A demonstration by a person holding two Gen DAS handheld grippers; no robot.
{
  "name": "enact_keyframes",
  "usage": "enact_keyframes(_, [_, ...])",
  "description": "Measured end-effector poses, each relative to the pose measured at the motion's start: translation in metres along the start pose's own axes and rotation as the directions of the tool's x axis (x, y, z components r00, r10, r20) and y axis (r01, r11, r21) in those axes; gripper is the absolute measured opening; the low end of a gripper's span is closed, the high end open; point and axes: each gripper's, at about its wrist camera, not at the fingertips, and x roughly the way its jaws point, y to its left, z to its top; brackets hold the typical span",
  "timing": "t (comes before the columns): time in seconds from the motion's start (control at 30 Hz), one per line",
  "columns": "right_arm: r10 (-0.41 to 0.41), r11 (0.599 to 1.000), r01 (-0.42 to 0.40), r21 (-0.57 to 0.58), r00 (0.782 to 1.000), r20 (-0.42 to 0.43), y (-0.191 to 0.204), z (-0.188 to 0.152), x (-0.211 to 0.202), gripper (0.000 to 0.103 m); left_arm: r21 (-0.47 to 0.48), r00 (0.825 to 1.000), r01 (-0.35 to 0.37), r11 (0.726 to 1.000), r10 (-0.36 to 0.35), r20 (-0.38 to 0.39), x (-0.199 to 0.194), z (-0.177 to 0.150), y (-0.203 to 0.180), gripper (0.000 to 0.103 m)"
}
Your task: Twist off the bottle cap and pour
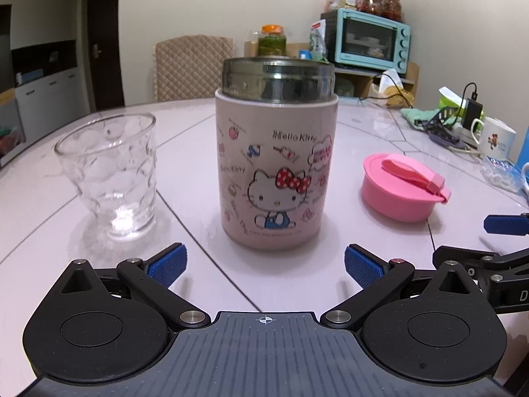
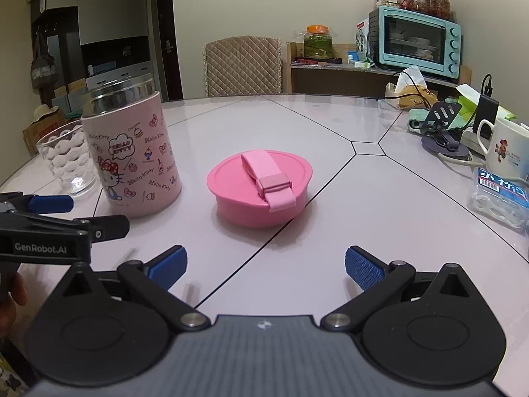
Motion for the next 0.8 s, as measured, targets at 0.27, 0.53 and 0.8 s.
enact_keyframes(0.27, [0.002, 1.000, -0.002, -0.013, 1.000, 0.006, 0.006, -0.002, -0.010, 0.103, -0.018, 1.000, -0.015, 1.000, 0.015, -0.002, -0.010, -0.010, 0.002, 0.103])
enact_keyframes(0.53, [0.003, 1.000, -0.003, -0.015, 1.000, 0.020, 0.006, -0.003, -0.020, 0.103, -0.024, 0.999, -0.028, 0.999, 0.028, -0.016, -0.018, -0.015, 0.000, 0.103])
enact_keyframes(0.8, [0.008, 1.000, -0.008, -0.003, 1.000, 0.030, 0.004, -0.003, -0.029, 0.103, -0.039, 1.000, -0.025, 0.999, 0.025, -0.014, -0.026, -0.019, 0.000, 0.103])
